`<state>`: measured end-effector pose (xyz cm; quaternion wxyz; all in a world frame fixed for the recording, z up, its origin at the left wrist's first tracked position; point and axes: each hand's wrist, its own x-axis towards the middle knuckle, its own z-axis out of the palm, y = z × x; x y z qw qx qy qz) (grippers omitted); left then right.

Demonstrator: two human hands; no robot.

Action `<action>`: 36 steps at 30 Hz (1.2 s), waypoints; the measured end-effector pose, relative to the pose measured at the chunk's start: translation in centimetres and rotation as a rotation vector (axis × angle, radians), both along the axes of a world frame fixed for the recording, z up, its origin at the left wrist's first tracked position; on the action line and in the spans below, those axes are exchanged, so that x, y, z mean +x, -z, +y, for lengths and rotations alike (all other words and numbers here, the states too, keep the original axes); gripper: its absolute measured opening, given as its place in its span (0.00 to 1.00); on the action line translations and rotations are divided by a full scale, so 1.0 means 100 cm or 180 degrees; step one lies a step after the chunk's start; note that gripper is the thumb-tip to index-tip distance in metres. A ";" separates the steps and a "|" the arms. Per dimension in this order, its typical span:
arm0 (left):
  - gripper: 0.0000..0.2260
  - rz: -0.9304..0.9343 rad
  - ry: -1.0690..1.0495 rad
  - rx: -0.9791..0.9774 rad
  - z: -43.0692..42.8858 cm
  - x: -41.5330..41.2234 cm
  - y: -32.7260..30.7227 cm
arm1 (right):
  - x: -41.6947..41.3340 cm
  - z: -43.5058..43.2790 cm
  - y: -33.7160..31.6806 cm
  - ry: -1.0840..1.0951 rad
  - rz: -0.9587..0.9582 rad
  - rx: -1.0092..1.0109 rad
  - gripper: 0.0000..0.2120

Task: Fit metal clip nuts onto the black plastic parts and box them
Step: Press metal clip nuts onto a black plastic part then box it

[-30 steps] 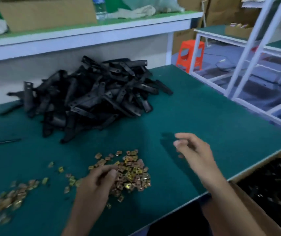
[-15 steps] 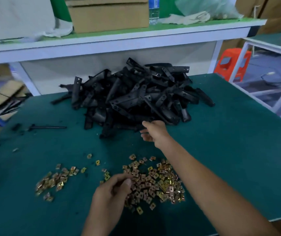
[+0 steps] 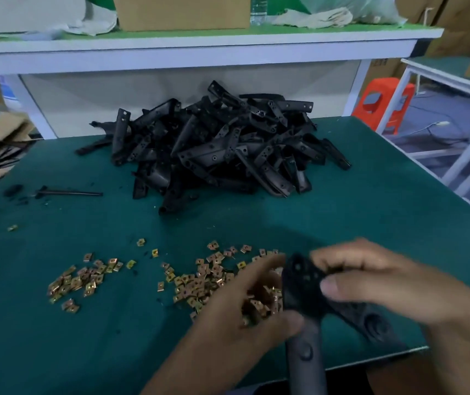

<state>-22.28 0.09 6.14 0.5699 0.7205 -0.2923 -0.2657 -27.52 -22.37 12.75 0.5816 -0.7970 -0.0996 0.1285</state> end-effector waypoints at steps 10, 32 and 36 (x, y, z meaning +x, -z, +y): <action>0.11 0.1261 -0.1132 -0.1822 -0.024 -0.013 0.007 | -0.057 0.008 0.111 0.1859 0.0063 0.1256 0.17; 0.06 -0.2302 -0.1079 0.1797 -0.006 0.120 0.085 | 0.040 0.024 0.148 0.2887 -0.0012 0.2297 0.14; 0.07 -0.2025 -0.1298 0.1578 -0.006 0.117 0.086 | 0.040 0.024 0.151 0.2831 -0.0042 0.2186 0.14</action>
